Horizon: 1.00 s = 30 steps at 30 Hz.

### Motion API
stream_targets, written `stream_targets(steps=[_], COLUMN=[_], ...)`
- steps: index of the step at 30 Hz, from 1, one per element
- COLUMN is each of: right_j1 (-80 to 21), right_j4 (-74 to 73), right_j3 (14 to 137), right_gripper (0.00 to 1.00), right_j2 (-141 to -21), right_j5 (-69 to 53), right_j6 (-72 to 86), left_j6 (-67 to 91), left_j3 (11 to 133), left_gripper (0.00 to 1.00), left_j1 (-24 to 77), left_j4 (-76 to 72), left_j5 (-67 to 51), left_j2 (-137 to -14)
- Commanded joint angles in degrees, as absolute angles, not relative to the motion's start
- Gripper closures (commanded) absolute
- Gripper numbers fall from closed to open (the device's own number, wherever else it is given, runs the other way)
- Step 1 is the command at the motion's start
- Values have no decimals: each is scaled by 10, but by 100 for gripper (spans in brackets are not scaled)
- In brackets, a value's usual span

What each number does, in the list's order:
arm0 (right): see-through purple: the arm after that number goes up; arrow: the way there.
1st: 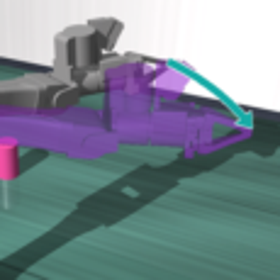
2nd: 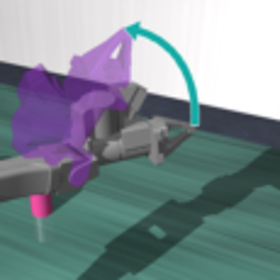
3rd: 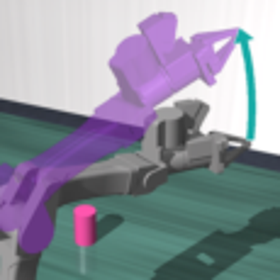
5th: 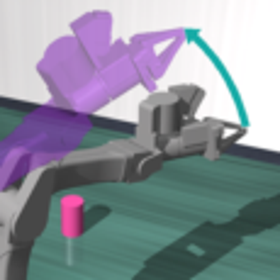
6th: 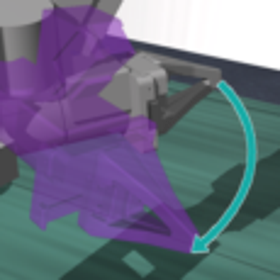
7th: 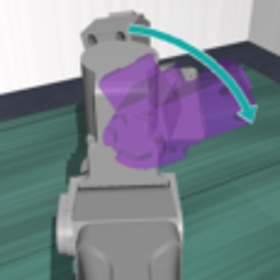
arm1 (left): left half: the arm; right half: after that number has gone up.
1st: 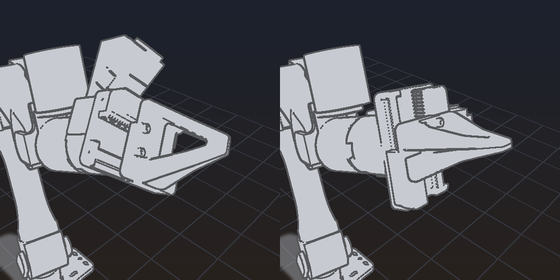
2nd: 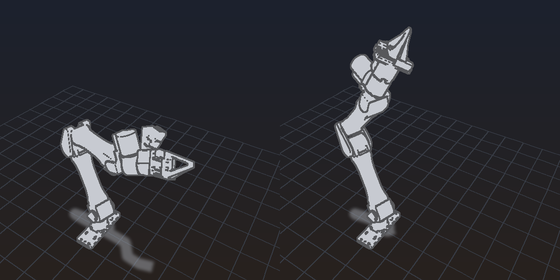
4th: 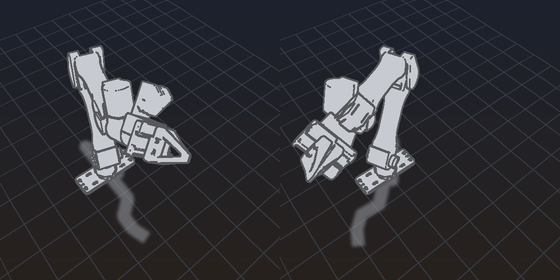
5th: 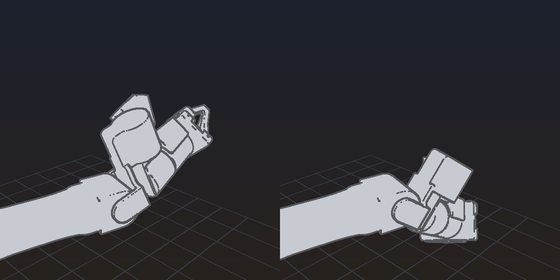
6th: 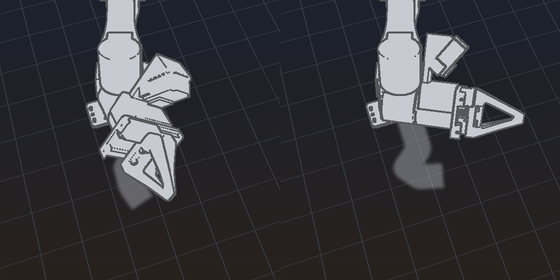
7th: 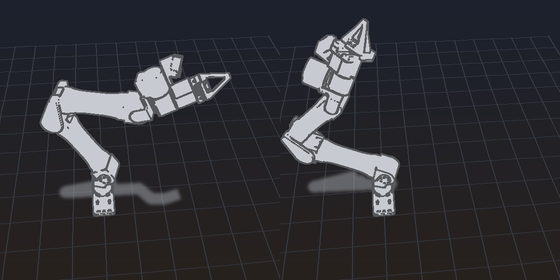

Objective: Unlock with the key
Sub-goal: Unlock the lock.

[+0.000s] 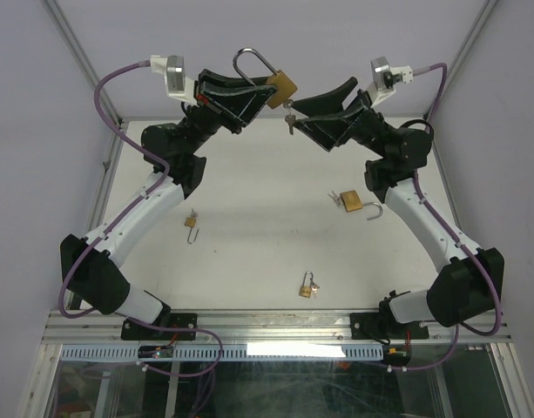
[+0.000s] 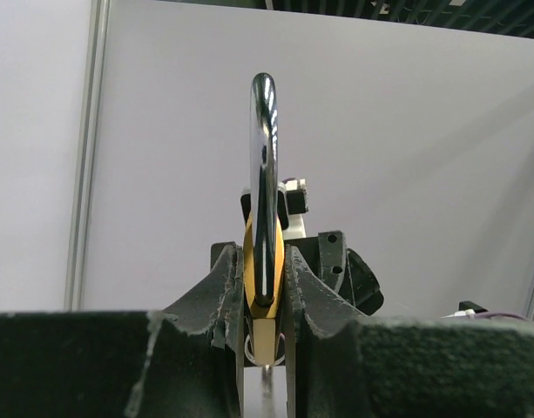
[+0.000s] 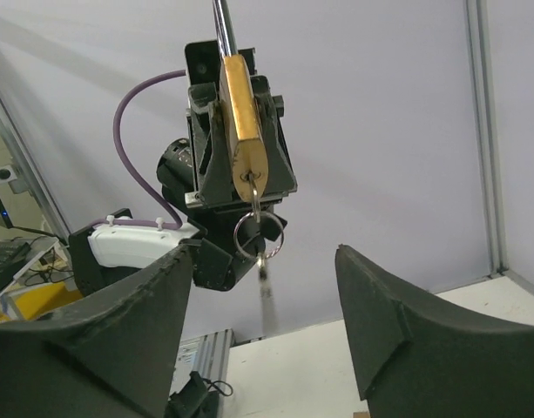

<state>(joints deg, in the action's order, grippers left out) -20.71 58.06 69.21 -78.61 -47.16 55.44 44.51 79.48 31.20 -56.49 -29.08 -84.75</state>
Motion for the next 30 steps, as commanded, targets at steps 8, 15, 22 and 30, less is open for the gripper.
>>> stream_targets(steps=[8,15,22,30], right_j1=[-226,-224,-212,-204], right_j4=[657,612,587,573], right_j3=[789,795,821,803], right_gripper=[41,32,47,59], right_j2=[-837,-816,-815,-801], right_j5=[-461,-468,-516,-525], right_j6=[590,541,551,552], left_j6=[458,446,432,434], left_j3=[824,803,787,790], left_gripper=[100,100,100,100], left_j1=[327,327,327,327], left_j4=[-610,-594,-590,-591], left_j5=[-284,-312,-327,-329], left_j2=[-840,-832,-823,-823])
